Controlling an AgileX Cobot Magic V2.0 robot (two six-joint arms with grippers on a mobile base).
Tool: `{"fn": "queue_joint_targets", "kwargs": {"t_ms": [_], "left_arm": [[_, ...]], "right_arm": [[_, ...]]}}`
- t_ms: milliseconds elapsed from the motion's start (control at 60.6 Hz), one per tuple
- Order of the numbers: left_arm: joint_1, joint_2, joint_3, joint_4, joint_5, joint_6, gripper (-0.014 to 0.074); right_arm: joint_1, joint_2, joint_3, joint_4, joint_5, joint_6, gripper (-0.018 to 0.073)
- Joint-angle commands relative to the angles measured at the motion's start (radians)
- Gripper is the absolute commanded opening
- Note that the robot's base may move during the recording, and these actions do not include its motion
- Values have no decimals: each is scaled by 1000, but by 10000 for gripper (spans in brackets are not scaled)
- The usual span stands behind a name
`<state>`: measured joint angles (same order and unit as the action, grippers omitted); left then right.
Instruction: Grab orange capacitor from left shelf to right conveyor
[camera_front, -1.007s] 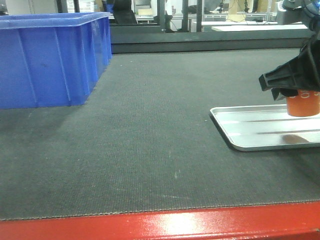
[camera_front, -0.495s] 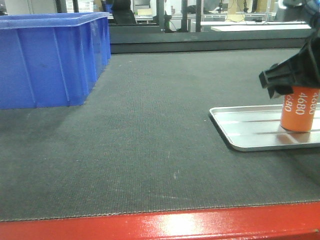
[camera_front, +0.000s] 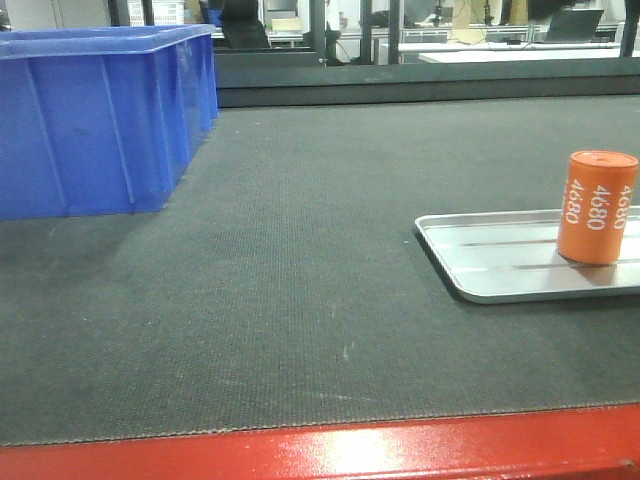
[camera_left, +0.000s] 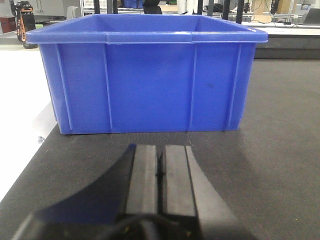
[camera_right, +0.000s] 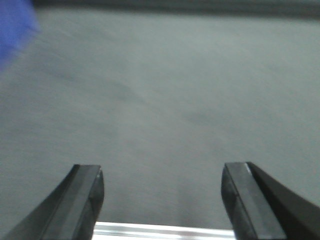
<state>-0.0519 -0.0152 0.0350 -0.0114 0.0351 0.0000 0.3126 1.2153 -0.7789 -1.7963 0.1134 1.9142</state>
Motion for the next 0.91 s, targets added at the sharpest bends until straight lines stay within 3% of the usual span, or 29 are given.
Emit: {"fn": "queue_joint_targets", "kwargs": {"t_ms": [0,132,297,380,892], "left_arm": [[0,-8,22,-1,-88,0,-126],[0,-8,22,-1,-88,0,-126],[0,-8,22,-1,-88,0,-126],[0,-8,22,-1,-88,0,-126],[0,-8,22,-1,-88,0,-126]], "right_arm": [[-8,-97,-39,-31,-69,-6,547],[-8,-193,-39,-31,-171,-6,391],[-8,-317,-39,-30,-298,-6,30],[-8,-366,-39,-29,-337,-6,71],[-8,-378,-39,-27,-357,-6,69]]}}
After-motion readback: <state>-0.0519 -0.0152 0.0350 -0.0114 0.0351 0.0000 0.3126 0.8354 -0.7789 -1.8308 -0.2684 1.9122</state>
